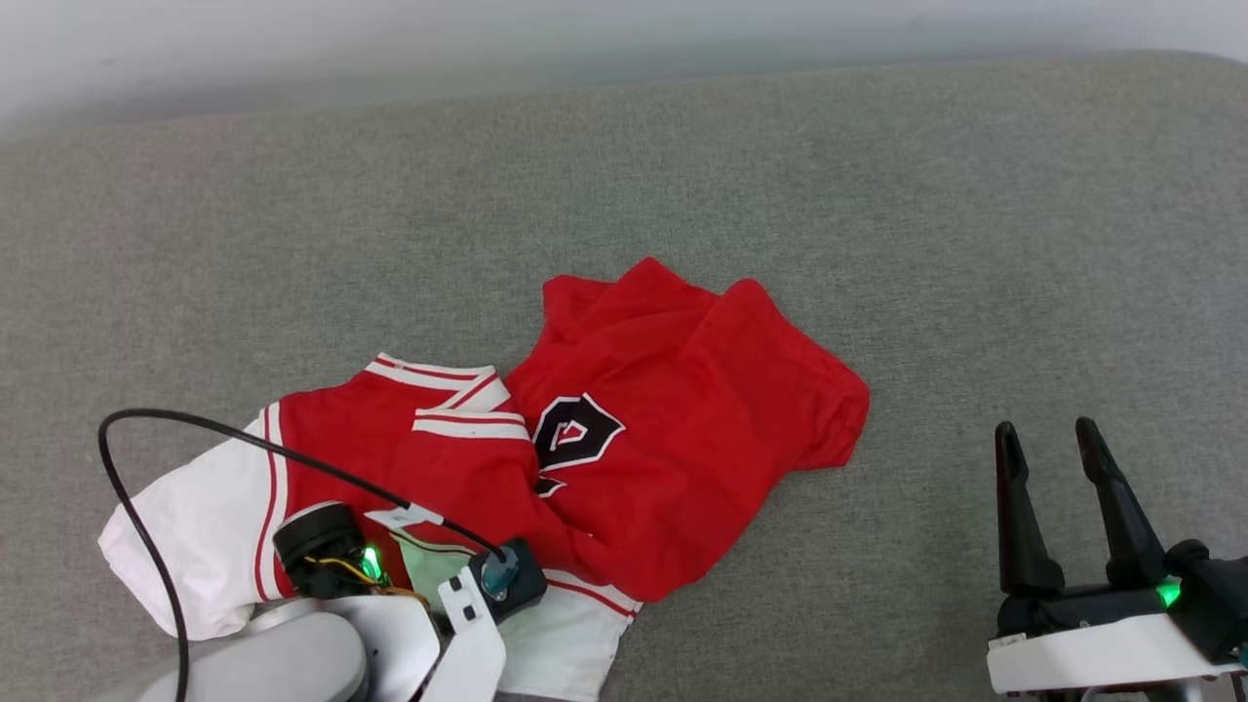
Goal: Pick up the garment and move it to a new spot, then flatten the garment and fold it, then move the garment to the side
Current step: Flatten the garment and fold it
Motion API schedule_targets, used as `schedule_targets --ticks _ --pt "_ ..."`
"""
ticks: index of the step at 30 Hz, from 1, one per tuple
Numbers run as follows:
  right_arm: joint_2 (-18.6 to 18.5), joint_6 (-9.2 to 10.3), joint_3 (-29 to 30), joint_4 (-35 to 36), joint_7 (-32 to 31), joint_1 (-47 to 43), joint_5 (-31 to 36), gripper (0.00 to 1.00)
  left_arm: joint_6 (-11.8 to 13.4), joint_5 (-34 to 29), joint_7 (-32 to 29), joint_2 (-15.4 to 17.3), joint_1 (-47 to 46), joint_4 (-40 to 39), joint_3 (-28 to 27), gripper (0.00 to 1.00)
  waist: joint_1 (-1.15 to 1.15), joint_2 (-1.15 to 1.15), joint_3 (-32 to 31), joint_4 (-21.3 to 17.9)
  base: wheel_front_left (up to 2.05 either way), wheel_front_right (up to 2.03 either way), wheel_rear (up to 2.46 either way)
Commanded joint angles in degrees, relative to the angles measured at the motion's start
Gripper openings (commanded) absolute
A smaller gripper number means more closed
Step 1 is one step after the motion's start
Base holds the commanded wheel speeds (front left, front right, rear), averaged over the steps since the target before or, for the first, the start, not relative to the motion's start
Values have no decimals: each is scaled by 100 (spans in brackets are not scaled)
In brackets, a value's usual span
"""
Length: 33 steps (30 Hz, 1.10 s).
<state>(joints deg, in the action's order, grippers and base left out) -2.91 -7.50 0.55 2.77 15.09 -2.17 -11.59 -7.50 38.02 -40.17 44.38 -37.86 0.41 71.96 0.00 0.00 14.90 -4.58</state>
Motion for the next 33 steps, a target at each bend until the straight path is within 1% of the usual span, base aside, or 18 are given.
schedule_targets --ticks 1,6,7,8,9,10,13,16,18,19,22,27,30,33 --pt "6 2 6 -25 11 -48 -25 100 20 -56 -45 -75 177 128 224 0 0 0 -82 24 0 0 0" --pt "7 2 38 -51 11 -167 -60 100 19 -129 30 306 31 -368 172 0 0 0 -326 150 0 0 0" --pt "7 2 51 -53 11 -191 -67 100 19 -149 119 347 -48 -500 145 0 0 0 -370 181 0 0 0" --pt "6 2 76 -76 11 -275 -82 100 19 -194 379 427 -309 -804 -13 0 0 0 -489 275 0 0 0" --pt "6 2 61 -86 11 -263 -87 100 18 -232 438 459 -369 -884 -58 0 0 0 -511 285 0 0 0" --pt "6 2 48 -93 11 -245 -90 100 19 -245 499 465 -443 -971 -125 0 0 0 -531 288 0 0 0" --pt "5 2 8 -94 11 -193 -125 100 19 -341 657 352 -776 -1210 -291 0 0 0 -562 243 0 0 0" --pt "5 2 -16 -102 11 -131 -155 100 18 -412 766 123 -1145 -1302 -346 0 0 0 -538 119 0 0 0" --pt "6 2 -20 -106 11 -98 -184 100 19 -442 835 -135 -1456 -1232 -283 0 0 0 -464 2 0 0 0" --pt "7 2 -67 -109 11 35 -225 100 19 -396 977 -613 -1984 -882 -161 0 0 0 -261 -261 0 0 0" --pt "7 2 -77 -106 11 186 -314 100 19 -234 1203 -1175 -2460 -332 -26 0 0 0 25 -585 0 0 0" --pt "8 2 -116 -112 11 441 -488 100 19 -214 1465 -1895 -3238 667 125 0 0 0 555 -1098 0 0 0" --pt "8 2 -105 -122 11 558 -601 100 12 -416 1292 -2370 -3194 877 147 0 0 0 879 -1352 0 0 0" --pt "10 2 -127 -120 11 676 -708 100 19 -663 1161 -2691 -3162 969 134 0 0 0 1178 -1506 0 0 0"
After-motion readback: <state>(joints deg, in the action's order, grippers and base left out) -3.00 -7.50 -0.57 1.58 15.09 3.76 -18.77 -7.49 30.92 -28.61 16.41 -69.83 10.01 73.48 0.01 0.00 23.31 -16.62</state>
